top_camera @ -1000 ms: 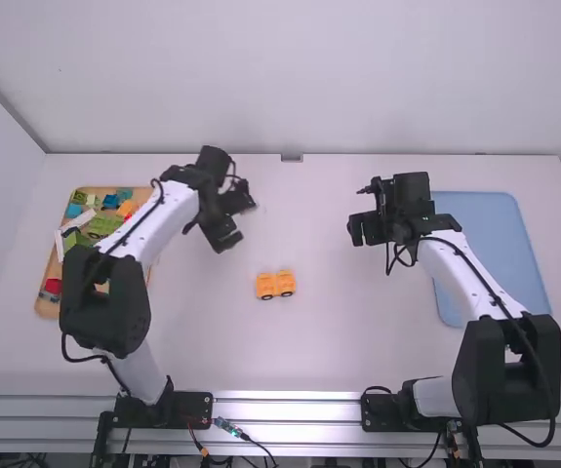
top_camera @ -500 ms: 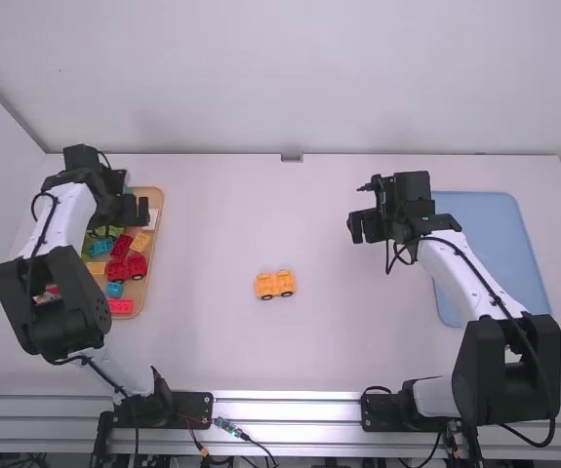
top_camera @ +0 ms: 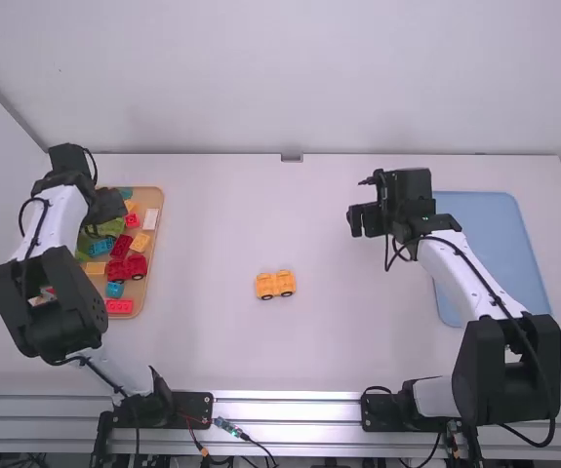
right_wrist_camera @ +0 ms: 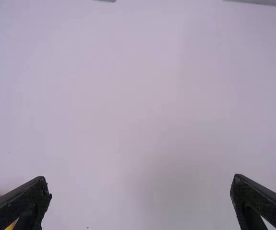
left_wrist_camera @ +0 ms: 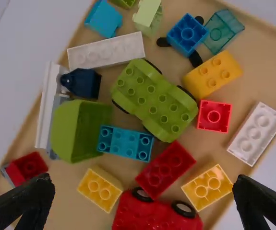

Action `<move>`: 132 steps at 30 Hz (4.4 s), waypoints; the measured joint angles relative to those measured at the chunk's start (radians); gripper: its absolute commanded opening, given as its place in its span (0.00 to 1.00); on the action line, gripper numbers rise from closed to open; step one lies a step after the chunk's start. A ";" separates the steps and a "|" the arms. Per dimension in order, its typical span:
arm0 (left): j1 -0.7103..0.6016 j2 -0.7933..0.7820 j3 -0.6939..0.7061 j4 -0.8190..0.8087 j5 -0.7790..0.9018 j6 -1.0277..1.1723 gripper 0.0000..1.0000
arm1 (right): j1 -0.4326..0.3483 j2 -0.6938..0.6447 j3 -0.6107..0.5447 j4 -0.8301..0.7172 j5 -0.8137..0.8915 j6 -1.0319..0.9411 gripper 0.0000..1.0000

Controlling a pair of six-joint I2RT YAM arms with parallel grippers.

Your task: Assemble lego blocks to make yellow taxi

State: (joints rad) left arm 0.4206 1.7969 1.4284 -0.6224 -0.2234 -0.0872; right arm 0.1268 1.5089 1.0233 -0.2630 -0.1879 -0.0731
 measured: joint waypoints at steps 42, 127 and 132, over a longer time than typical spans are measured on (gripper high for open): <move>0.003 -0.010 -0.266 0.194 0.013 0.217 0.99 | 0.053 0.000 0.000 0.063 0.000 -0.090 0.99; 0.171 0.166 -0.013 -0.161 0.127 -0.859 0.87 | 0.044 0.000 0.000 -0.011 0.000 -0.093 0.99; 0.171 0.166 -0.066 -0.113 0.116 -0.859 0.84 | 0.044 0.000 0.000 -0.011 0.000 -0.093 0.99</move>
State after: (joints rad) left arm 0.5919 1.9625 1.3628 -0.7357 -0.1070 -0.9463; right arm 0.1707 1.5089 1.0233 -0.2737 -0.1875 -0.1658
